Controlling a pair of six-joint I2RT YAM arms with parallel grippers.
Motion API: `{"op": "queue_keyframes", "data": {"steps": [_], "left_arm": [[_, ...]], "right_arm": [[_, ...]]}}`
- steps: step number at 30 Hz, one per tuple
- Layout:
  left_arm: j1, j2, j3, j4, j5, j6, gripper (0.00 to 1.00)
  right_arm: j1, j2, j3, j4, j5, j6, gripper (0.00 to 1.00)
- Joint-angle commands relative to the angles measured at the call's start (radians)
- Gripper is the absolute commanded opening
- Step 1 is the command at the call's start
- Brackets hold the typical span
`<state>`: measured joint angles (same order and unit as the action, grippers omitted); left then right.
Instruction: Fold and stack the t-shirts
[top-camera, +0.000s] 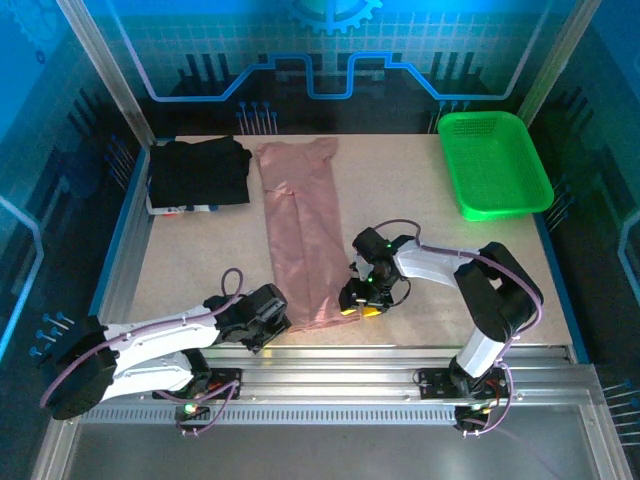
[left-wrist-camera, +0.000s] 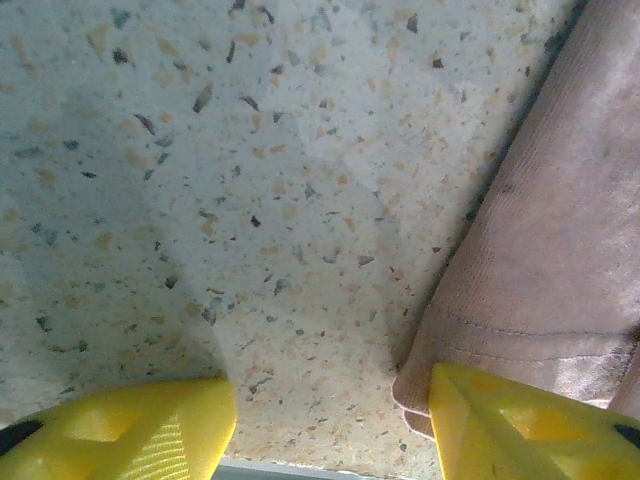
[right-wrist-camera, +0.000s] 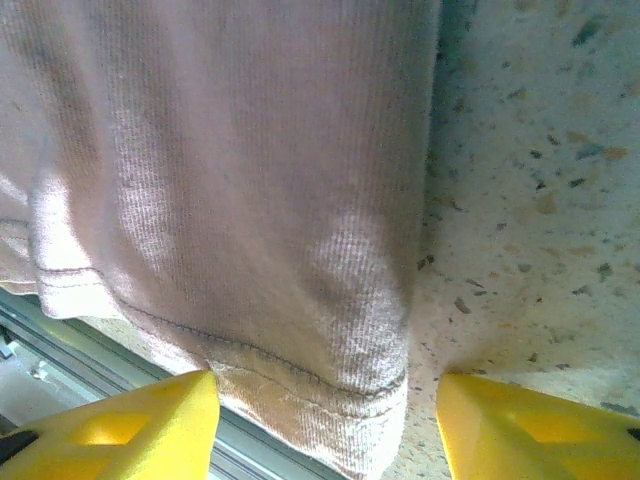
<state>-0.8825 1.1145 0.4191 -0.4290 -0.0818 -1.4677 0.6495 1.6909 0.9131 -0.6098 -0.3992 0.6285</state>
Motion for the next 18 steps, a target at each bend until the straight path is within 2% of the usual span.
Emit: {"op": "queue_keyframes", "data": {"steps": [1, 5, 12, 18], "left_arm": [[0.025, 0.063, -0.041, 0.507, -0.03, 0.015, 0.57], [0.048, 0.037, -0.004, 0.454, -0.002, 0.036, 0.57], [0.045, -0.023, 0.069, 0.207, 0.057, 0.053, 0.57], [0.048, -0.08, 0.04, 0.194, 0.042, 0.037, 0.57]], "right_arm": [[0.02, 0.035, 0.028, 0.079, 0.002, -0.012, 0.6], [0.021, 0.039, 0.037, 0.068, 0.002, -0.019, 0.6], [0.021, 0.043, 0.049, 0.052, -0.004, -0.029, 0.61], [0.021, 0.038, 0.059, 0.04, -0.003, -0.035, 0.61]]}}
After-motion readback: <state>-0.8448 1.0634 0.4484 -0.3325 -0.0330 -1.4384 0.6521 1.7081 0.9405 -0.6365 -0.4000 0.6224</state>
